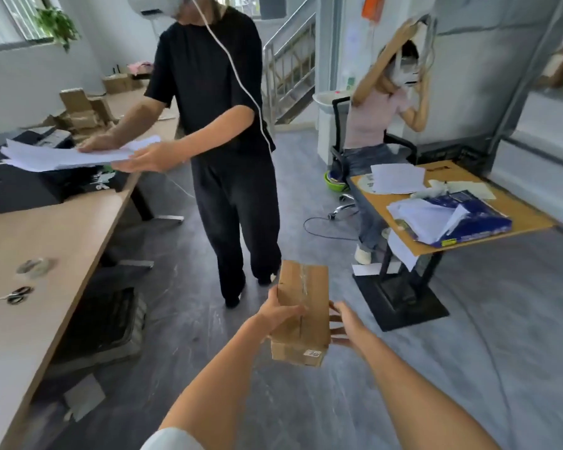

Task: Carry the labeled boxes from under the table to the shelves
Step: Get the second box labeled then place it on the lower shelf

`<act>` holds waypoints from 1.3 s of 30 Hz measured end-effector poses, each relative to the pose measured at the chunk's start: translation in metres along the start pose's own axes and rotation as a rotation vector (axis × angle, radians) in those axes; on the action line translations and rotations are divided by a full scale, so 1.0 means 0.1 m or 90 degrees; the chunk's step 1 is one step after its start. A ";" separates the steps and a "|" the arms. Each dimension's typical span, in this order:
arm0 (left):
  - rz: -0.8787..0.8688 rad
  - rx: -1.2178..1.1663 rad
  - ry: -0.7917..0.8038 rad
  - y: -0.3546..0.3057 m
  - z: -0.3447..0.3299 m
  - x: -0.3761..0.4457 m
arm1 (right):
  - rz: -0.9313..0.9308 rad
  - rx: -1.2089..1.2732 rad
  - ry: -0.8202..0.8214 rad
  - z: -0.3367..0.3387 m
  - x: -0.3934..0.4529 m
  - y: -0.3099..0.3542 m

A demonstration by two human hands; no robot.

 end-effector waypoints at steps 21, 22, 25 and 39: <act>-0.109 0.116 0.290 -1.99 -4.16 0.59 | 0.199 0.150 -0.335 4.03 -1.88 -0.24; -0.117 0.139 0.307 -2.08 -4.35 0.63 | 0.204 0.157 -0.351 4.18 -1.97 -0.27; -0.155 0.214 0.355 -2.31 -4.92 0.77 | 0.220 0.208 -0.411 4.68 -2.22 -0.40; -0.182 0.363 0.609 -3.49 -7.69 1.59 | 0.163 0.267 -0.713 7.15 -3.05 -0.59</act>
Point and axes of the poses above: each hand's wrist, its own x-axis towards the middle knuckle, its own z-axis out of the back of the hand, y = z × x, the point moved 8 cm from there along x, towards the middle knuckle, and after that the axes turned 12 degrees about y, right-handed, at the moved point
